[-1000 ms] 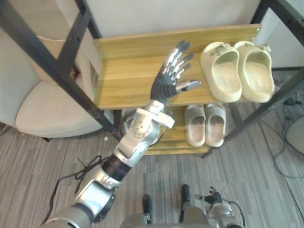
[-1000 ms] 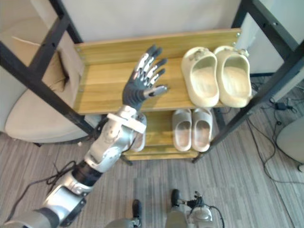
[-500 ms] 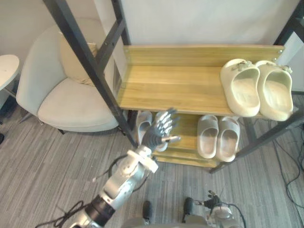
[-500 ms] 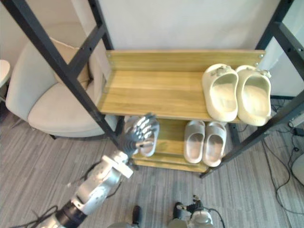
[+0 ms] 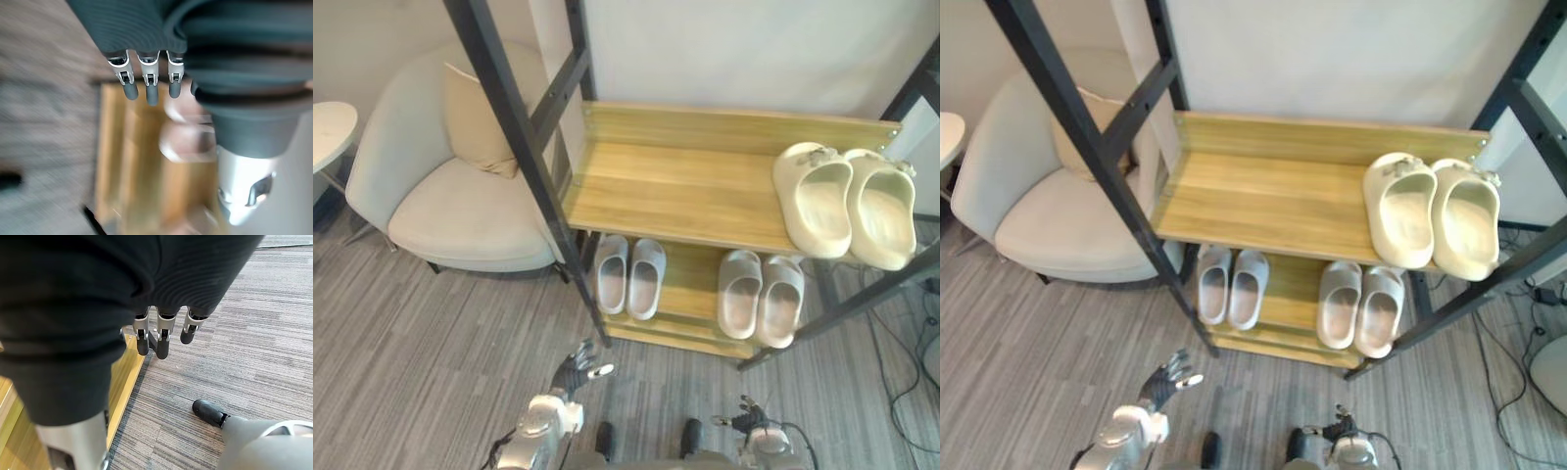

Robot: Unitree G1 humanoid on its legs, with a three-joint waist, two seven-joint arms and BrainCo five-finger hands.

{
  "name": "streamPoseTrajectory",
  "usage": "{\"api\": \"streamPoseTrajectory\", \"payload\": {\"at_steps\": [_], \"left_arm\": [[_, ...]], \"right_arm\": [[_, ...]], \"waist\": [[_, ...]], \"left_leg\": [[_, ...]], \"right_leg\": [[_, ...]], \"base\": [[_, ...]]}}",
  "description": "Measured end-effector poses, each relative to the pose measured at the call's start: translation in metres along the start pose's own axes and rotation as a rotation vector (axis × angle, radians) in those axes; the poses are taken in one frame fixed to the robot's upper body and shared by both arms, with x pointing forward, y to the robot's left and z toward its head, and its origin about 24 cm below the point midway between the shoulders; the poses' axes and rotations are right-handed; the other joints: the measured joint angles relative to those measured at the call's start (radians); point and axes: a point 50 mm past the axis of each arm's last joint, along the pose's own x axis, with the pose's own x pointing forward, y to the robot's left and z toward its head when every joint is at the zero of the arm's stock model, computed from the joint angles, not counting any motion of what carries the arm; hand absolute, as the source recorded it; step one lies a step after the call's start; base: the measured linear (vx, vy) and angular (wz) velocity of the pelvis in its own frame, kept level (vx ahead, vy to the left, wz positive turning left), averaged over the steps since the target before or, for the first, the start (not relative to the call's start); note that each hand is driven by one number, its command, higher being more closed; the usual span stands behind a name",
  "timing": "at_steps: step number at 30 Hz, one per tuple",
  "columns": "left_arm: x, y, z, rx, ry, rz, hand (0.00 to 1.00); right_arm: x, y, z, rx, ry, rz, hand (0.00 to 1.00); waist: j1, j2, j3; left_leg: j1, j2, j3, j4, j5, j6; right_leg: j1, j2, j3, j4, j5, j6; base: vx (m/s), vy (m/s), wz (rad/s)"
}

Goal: Organize the slippers on the shoe rack

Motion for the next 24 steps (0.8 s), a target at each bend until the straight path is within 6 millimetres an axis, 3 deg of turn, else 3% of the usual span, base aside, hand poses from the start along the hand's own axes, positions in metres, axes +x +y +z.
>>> {"api": "streamPoseTrajectory", "payload": {"at_steps": [4,10,19,21,24], "left_arm": [[-0.004,0.019,-0.028,0.015,0.128,0.122,0.0],[-0.007,0.023,-0.043,0.062,0.203,0.185,0.0],[-0.008,0.028,-0.048,0.041,0.234,0.241,0.0],[-0.007,0.024,-0.048,0.034,0.233,0.24,0.0],[-0.006,0.018,-0.047,0.028,0.232,0.229,0.0]], "right_arm": [[-0.001,0.004,-0.002,0.036,0.01,0.0,0.0],[0.0,0.004,0.001,0.07,0.009,-0.01,0.0],[0.0,0.006,0.004,0.076,0.004,-0.005,0.0],[0.001,0.005,0.006,0.078,0.0,-0.009,0.0],[0.002,0.005,0.012,0.08,-0.007,-0.01,0.0]], "waist": [[0.001,-0.013,-0.001],[0.006,-0.022,0.004],[0.01,-0.026,0.007],[0.011,-0.02,0.013],[0.012,-0.015,0.042]], "left_leg": [[0.012,0.005,0.002,-0.001,-0.007,-0.003],[0.029,0.012,0.026,-0.001,-0.015,0.0],[0.042,0.012,0.065,0.005,-0.045,0.005],[0.005,0.011,0.068,0.071,-0.087,0.012],[-0.009,-0.011,0.056,0.151,-0.126,0.022]], "right_leg": [[0.011,0.005,0.003,0.0,-0.008,-0.001],[0.015,0.012,0.026,0.0,-0.008,-0.001],[0.01,0.014,0.064,0.008,-0.02,0.005],[-0.045,-0.007,0.07,0.113,-0.074,0.012],[-0.174,-0.073,0.103,0.462,-0.187,0.029]], "base": [[0.03,-0.004,-0.02],[0.03,-0.003,-0.11],[0.04,0.007,-0.14],[0.07,0.053,-0.04],[0.05,0.067,0.12]]}}
